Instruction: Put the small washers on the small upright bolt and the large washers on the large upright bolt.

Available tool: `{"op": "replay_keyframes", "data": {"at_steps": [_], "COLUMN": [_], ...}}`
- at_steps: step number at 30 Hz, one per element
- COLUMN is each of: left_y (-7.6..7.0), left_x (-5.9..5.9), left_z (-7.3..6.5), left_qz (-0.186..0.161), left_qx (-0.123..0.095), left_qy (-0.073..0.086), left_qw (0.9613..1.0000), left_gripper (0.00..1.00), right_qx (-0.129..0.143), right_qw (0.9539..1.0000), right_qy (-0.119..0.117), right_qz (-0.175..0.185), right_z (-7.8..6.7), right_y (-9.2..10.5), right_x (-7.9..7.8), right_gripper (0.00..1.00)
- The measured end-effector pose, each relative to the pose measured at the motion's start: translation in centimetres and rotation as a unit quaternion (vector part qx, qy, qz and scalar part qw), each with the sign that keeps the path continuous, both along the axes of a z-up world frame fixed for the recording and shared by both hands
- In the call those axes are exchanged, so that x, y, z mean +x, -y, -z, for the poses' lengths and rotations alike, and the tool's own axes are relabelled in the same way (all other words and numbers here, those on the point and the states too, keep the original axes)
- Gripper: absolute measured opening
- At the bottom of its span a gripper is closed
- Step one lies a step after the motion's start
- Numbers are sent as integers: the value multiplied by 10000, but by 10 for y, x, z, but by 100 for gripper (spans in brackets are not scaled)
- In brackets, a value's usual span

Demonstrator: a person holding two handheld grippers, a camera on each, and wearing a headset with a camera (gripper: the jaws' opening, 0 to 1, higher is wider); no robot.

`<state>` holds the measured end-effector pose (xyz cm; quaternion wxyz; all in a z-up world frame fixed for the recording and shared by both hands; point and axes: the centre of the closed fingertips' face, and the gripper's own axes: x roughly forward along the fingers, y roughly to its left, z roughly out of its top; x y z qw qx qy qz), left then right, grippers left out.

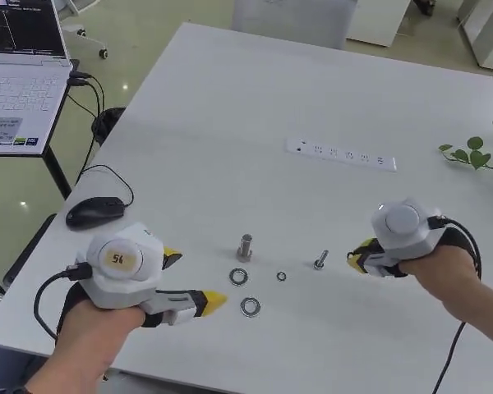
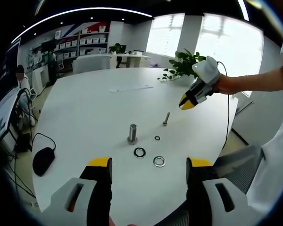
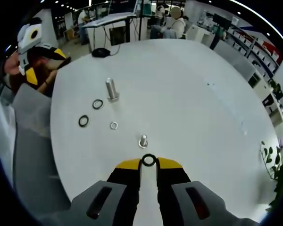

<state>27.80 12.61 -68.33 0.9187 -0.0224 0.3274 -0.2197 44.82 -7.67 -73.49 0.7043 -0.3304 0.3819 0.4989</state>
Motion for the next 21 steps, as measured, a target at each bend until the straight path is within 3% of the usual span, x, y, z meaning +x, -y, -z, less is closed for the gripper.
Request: {"op": "replay_keyframes", "data": {"at_steps": [6, 21], "left_y": [0, -6], "left_x": [-1, -1], "left_z": [0, 0], "left_qz": [0, -51], "left_qx": [-1, 19], "left_qy": [-6, -21], "left_qw": [10000, 10000], "left_gripper": [63, 63], "right_qx": [-23, -317], "right_qw": [9998, 9974], "right_qy": [-30, -197], "right_qz": [-173, -611], "right_z": [-1, 17], "right_y": [-13, -34], "right_x": [6, 3], "right_gripper": [13, 13]}}
